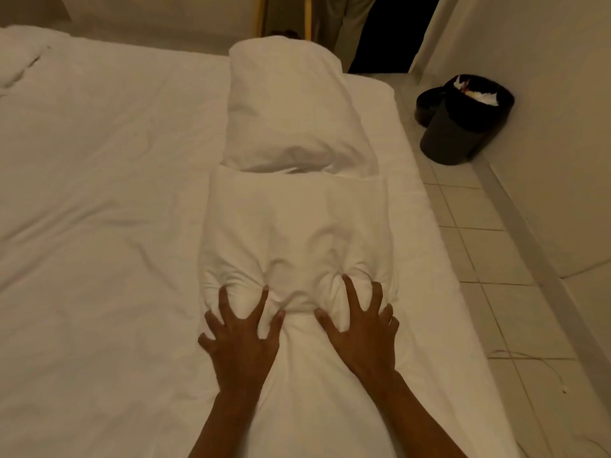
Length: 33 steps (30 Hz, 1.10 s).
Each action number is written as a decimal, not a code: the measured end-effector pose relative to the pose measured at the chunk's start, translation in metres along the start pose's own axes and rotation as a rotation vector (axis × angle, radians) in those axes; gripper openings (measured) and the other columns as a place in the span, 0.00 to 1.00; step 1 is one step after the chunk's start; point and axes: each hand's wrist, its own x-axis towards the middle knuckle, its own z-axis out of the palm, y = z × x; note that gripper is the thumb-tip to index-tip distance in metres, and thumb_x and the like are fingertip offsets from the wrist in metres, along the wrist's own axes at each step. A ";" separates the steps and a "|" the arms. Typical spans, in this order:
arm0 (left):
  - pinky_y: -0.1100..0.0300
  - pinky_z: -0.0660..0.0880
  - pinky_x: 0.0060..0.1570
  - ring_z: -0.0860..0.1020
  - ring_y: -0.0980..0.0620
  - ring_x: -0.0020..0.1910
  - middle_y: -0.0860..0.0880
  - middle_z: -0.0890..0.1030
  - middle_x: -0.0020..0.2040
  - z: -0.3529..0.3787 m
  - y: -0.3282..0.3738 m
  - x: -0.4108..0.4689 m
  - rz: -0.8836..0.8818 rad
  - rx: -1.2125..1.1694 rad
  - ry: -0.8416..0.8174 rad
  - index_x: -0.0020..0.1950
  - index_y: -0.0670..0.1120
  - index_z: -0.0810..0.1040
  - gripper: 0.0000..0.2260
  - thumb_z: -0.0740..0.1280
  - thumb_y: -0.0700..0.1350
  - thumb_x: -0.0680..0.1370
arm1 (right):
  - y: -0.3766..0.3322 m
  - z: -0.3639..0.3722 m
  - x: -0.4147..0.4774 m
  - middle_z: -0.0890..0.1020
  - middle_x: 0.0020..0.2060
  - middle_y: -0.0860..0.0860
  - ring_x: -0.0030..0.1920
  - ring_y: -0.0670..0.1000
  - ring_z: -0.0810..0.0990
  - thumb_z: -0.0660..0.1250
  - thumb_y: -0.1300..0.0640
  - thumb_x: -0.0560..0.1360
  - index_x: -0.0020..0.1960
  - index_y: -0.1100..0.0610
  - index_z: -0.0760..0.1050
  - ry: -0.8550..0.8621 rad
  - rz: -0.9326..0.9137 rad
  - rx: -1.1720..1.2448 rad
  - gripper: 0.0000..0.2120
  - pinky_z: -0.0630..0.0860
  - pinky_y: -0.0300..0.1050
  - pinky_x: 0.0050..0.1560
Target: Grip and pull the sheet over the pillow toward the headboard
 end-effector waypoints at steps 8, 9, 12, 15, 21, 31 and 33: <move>0.37 0.70 0.50 0.69 0.32 0.61 0.39 0.66 0.73 -0.004 0.009 -0.007 0.028 0.053 0.068 0.68 0.65 0.71 0.17 0.60 0.57 0.79 | -0.010 0.000 -0.006 0.69 0.70 0.65 0.54 0.70 0.75 0.49 0.43 0.83 0.77 0.42 0.62 0.109 -0.046 -0.140 0.23 0.75 0.62 0.50; 0.37 0.70 0.50 0.69 0.31 0.61 0.39 0.66 0.72 -0.006 0.010 -0.009 0.032 0.040 0.074 0.67 0.64 0.72 0.17 0.62 0.56 0.78 | -0.011 -0.003 -0.008 0.69 0.70 0.65 0.54 0.70 0.75 0.51 0.44 0.83 0.76 0.42 0.63 0.115 -0.048 -0.131 0.22 0.75 0.63 0.51; 0.36 0.70 0.50 0.69 0.31 0.60 0.39 0.68 0.72 -0.015 0.016 -0.011 0.033 0.009 0.103 0.65 0.61 0.75 0.16 0.63 0.54 0.78 | -0.015 -0.012 -0.009 0.70 0.69 0.65 0.54 0.71 0.76 0.58 0.47 0.81 0.75 0.42 0.63 0.154 -0.077 -0.076 0.22 0.75 0.64 0.51; 0.34 0.70 0.51 0.69 0.29 0.60 0.40 0.69 0.72 -0.023 0.019 -0.012 0.045 -0.016 0.127 0.65 0.59 0.77 0.15 0.62 0.54 0.79 | -0.015 -0.022 -0.010 0.71 0.70 0.65 0.54 0.72 0.76 0.58 0.47 0.81 0.75 0.41 0.62 0.136 -0.094 -0.068 0.23 0.75 0.65 0.51; 0.33 0.68 0.56 0.66 0.28 0.64 0.42 0.67 0.74 -0.044 0.023 -0.021 0.025 -0.056 0.079 0.67 0.59 0.75 0.18 0.55 0.57 0.80 | -0.016 -0.051 -0.019 0.57 0.78 0.60 0.70 0.73 0.62 0.50 0.46 0.84 0.78 0.37 0.50 -0.005 -0.135 -0.029 0.24 0.64 0.67 0.67; 0.37 0.63 0.63 0.59 0.31 0.70 0.46 0.57 0.78 -0.076 0.019 -0.055 0.007 -0.035 -0.074 0.72 0.66 0.63 0.19 0.50 0.59 0.82 | -0.007 -0.080 -0.042 0.52 0.79 0.59 0.76 0.73 0.51 0.48 0.51 0.86 0.76 0.30 0.43 -0.246 -0.123 0.150 0.25 0.61 0.67 0.71; 0.37 0.64 0.63 0.59 0.31 0.69 0.46 0.56 0.78 -0.067 0.011 -0.060 -0.003 -0.009 -0.090 0.73 0.68 0.61 0.19 0.50 0.60 0.81 | -0.005 -0.071 -0.049 0.49 0.80 0.58 0.76 0.73 0.50 0.47 0.47 0.85 0.77 0.31 0.43 -0.244 -0.104 0.121 0.24 0.59 0.68 0.72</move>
